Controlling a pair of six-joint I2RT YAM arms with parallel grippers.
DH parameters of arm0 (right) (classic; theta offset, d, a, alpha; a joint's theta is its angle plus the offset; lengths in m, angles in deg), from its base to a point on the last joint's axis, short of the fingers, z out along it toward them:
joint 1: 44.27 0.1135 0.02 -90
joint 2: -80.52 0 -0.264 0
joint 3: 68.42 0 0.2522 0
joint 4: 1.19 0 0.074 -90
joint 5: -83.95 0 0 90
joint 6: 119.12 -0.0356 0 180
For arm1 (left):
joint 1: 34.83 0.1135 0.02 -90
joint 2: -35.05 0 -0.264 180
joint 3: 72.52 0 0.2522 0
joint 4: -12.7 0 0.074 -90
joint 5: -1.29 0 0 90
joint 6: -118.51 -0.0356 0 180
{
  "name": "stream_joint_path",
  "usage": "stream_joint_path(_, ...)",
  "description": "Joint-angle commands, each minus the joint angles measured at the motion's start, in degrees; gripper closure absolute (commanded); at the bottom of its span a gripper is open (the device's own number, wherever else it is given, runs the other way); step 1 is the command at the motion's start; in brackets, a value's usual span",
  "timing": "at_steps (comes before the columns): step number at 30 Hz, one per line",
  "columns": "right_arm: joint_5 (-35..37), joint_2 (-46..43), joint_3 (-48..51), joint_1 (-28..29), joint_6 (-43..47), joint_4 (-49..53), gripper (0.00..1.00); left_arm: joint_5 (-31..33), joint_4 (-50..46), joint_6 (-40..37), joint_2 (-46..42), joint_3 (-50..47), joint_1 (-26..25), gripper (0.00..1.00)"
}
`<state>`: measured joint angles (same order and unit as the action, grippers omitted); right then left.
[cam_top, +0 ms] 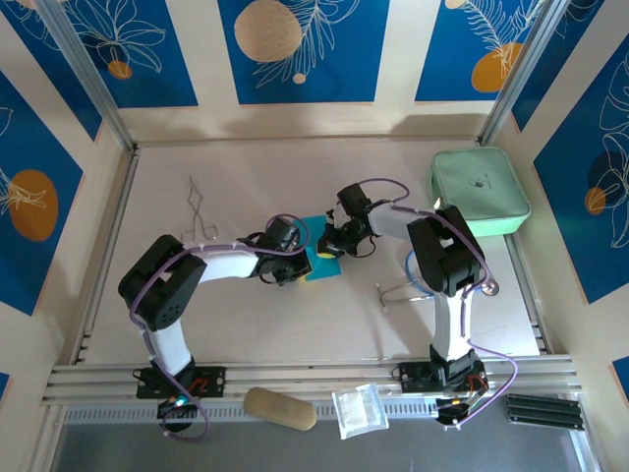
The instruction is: Fold a paper plane with a square sheet of paper (pick it up from the middle)
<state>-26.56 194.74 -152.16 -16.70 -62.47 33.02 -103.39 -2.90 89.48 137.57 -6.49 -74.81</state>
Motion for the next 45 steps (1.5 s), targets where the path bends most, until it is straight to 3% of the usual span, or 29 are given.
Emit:
stream_joint_path(1,0.65,-1.69,1.43,1.29,2.67,1.47,0.99,1.14,-3.95,-1.69,1.63,1.03,-0.21,1.0)
stream_joint_path(22,4.08,2.53,0.29,3.63,5.92,4.92,1.0,0.98,-4.23,-0.76,2.42,0.68,-0.19,1.0)
stream_joint_path(30,5.64,3.92,-0.27,-0.45,3.01,1.04,1.0,1.14,-6.68,0.5,1.96,-1.87,-0.23,1.0)
stream_joint_path(45,1.72,7.13,-4.66,-8.23,-2.08,0.52,0.99,-0.25,-6.69,-0.26,2.14,-3.2,-0.17,1.0)
